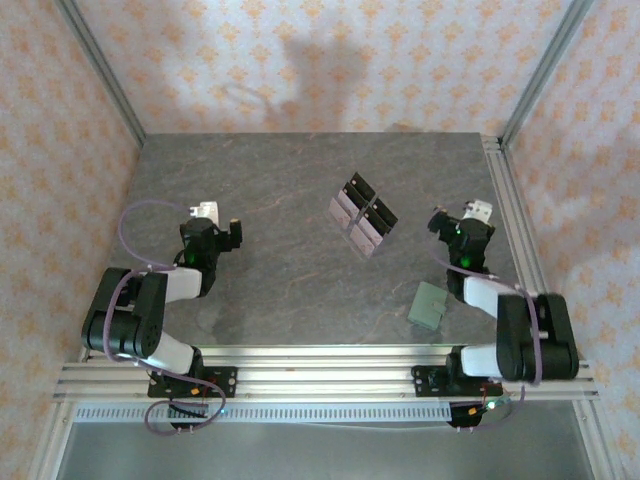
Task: Put the credit cards into the card holder
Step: Pick up the card holder from the bottom-right of the table.
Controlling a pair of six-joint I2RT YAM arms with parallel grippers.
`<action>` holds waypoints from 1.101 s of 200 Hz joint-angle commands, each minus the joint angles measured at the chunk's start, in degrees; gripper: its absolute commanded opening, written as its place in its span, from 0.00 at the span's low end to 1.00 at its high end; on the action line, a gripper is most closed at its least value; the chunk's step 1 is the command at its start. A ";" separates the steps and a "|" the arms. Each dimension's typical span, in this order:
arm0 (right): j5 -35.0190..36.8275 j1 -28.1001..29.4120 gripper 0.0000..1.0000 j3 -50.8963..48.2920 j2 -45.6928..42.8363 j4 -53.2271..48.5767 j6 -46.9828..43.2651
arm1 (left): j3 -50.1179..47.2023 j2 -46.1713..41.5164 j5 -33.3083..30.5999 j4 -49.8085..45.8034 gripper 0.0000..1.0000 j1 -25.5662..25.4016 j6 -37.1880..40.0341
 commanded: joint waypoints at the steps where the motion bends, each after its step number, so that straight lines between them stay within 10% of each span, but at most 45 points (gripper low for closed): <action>1: 3.81 -0.06 0.99 4.56 -8.50 -11.94 9.23 | 9.03 -3.25 -2.46 -14.67 1.00 0.55 -0.84; 70: -20.53 -0.76 0.86 15.19 -23.33 -37.13 26.27 | 31.17 -6.70 -0.12 -51.48 1.00 -4.41 -14.40; 124: -11.95 3.59 0.65 33.43 -13.64 -87.43 22.26 | 35.97 -8.83 0.00 -64.91 1.00 -16.47 -21.49; 220: 0.09 17.51 0.53 21.27 -11.05 -92.21 31.92 | 33.12 -9.68 -2.08 -62.13 1.00 -30.10 -27.88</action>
